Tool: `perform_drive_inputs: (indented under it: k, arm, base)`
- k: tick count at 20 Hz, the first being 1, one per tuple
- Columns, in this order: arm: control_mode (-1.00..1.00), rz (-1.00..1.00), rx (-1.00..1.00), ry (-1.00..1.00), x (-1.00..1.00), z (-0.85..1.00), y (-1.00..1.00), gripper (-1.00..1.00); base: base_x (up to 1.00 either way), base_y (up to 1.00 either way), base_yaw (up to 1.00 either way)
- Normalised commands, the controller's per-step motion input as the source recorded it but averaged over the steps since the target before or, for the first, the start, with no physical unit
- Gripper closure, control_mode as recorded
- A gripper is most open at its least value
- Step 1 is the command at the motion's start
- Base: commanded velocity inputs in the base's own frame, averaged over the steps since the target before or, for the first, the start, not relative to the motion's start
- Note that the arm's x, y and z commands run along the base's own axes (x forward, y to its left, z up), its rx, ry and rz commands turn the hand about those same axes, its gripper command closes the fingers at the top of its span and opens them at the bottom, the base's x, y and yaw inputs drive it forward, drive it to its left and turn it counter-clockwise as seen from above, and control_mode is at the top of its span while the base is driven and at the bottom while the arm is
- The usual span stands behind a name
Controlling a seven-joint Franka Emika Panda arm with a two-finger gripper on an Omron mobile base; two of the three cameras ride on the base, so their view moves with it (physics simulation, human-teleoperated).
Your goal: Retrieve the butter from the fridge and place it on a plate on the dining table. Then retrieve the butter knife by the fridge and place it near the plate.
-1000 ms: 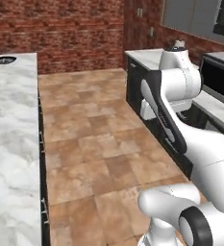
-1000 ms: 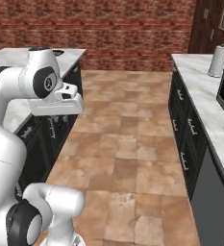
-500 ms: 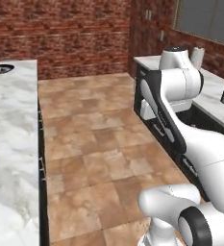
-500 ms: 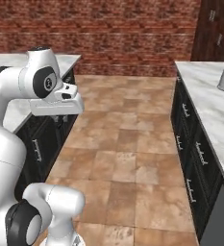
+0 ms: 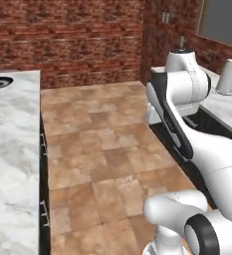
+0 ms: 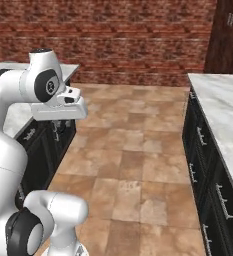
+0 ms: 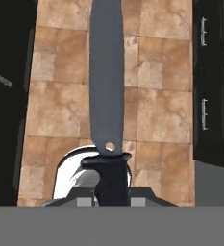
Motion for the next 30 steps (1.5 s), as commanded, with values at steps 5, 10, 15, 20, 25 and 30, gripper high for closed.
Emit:
perform_drive_inputs:
  k: [5,10,15,20,25,30]
  arm:
    - [1.00,0.00,0.00,0.00,0.00,0.00,0.00,1.00]
    - [1.00,0.00,0.00,0.00,0.00,0.00,0.00,1.00]
    - [1.00,0.00,0.00,0.00,0.00,0.00,0.00,1.00]
    - [1.00,0.00,0.00,0.00,0.00,0.00,0.00,1.00]
    - [1.00,0.00,0.00,0.00,0.00,0.00,0.00,1.00]
    - [1.00,0.00,0.00,0.00,0.00,0.00,0.00,1.00]
  base:
    - [1.00,-0.05,0.02]
    - [1.00,-0.25,0.03]
    - [1.00,-0.35,0.13]
    - [1.00,-0.20,0.42]
    - [1.00,-0.29,0.44]
    - [1.00,-0.51,0.38]
